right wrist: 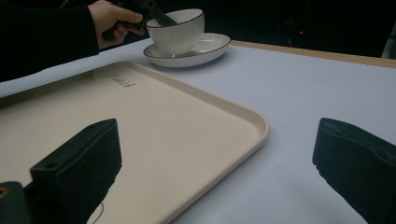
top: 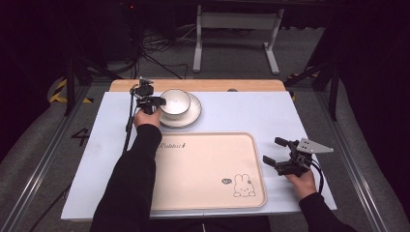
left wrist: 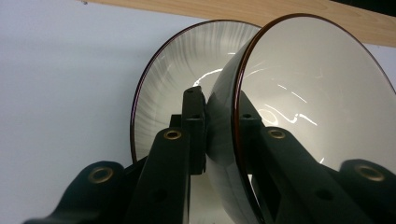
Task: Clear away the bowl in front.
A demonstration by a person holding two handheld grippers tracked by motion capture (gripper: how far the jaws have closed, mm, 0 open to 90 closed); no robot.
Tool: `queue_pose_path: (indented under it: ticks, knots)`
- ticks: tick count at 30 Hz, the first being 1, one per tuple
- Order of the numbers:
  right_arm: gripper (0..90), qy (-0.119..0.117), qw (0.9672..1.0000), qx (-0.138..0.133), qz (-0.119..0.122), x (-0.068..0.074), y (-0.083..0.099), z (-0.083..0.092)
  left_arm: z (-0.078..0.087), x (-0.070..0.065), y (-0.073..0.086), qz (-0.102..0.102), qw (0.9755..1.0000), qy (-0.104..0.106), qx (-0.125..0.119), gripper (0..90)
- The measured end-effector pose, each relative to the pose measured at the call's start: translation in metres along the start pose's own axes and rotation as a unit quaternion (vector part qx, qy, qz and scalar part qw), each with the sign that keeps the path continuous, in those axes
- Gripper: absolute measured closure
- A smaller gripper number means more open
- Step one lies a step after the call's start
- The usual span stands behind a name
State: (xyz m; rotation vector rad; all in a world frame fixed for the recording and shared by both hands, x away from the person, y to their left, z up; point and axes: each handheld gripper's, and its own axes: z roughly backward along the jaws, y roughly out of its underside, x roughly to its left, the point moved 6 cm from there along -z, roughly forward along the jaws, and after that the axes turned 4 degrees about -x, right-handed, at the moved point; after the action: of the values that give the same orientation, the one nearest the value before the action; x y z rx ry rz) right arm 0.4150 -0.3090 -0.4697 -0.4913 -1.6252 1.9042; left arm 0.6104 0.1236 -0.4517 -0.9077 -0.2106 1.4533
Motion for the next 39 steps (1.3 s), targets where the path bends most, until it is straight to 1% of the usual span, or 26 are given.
queue_pose_path:
  ticks: [1,7,8,9,11,12,14,15,16,18,20,23,26,30,31,33,34,35,39]
  knots:
    - [1.6,0.0,1.0,-0.001,0.0,0.0,0.0,0.0,0.002,0.0,-0.001,-0.005,1.0,-0.001,0.0,79.8]
    - [1.6,-0.001,1.0,0.0,0.0,0.0,0.0,0.0,0.007,-0.001,-0.002,-0.003,1.0,0.003,-0.003,79.6]
    - [1.7,0.0,1.0,-0.001,0.0,0.0,0.0,0.0,0.008,-0.001,-0.003,-0.007,1.0,0.003,-0.006,79.7]
    - [1.6,-0.001,1.0,0.0,0.0,0.0,0.0,0.0,0.009,-0.002,-0.003,-0.005,0.9999,0.004,-0.008,79.7]
    - [1.6,-0.001,1.0,0.0,0.0,0.0,0.0,0.0,0.013,-0.004,-0.004,-0.012,0.9999,0.004,-0.009,79.6]
    - [1.6,-0.001,1.0,0.0,0.0,0.0,0.0,0.0,0.014,-0.005,-0.005,-0.01,0.9999,0.007,-0.013,79.5]
    - [1.7,-0.001,1.0,0.0,0.0,0.0,0.0,0.0,0.017,-0.006,-0.005,-0.015,0.9998,0.012,-0.011,79.6]
    - [1.6,-0.001,1.0,0.0,0.0,0.0,0.0,0.0,0.019,-0.007,-0.006,-0.013,0.9998,0.012,-0.012,79.5]
    - [1.7,-0.001,1.0,0.0,0.0,0.0,0.0,0.0,0.02,-0.007,-0.006,-0.018,0.9997,0.011,-0.015,79.6]
    - [1.6,-0.001,1.0,0.0,0.0,0.0,0.0,0.0,0.024,-0.01,-0.006,-0.021,0.9996,0.014,-0.014,79.6]
    - [1.6,-0.002,1.0,0.0,0.0,0.0,0.0,0.0,0.029,-0.012,-0.005,-0.036,0.9991,0.02,-0.014,79.5]
    - [1.6,-0.002,1.0,0.0,0.0,0.0,0.0,0.0,0.036,-0.015,-0.003,-0.044,0.9985,0.028,-0.016,79.5]
    - [1.6,-0.003,1.0,0.0,0.001,0.0,0.0,0.0,0.042,-0.018,-0.001,-0.045,0.9982,0.038,-0.014,79.5]
    - [1.7,-0.003,1.0,0.0,0.001,0.0,0.0,0.0,0.052,-0.021,0.001,-0.063,0.997,0.041,-0.017,79.4]
    - [1.6,-0.002,1.0,0.0,0.001,0.0,0.0,0.0,0.052,-0.021,0.001,-0.063,0.997,0.041,-0.017,79.5]
    - [1.6,-0.002,1.0,0.0,0.001,0.0,0.0,0.0,0.057,-0.024,0.003,-0.063,0.9966,0.048,-0.018,79.4]
    - [1.6,-0.002,1.0,0.0,0.001,0.0,0.0,0.0,0.06,-0.025,0.004,-0.066,0.9964,0.051,-0.018,79.4]
    - [1.6,-0.002,1.0,0.0,0.001,0.0,0.0,0.0,0.065,-0.027,0.005,-0.068,0.9958,0.059,-0.017,79.5]
    - [1.6,-0.003,1.0,0.0,0.001,0.0,0.0,0.0,0.075,-0.031,0.008,-0.076,0.9944,0.071,-0.016,79.4]
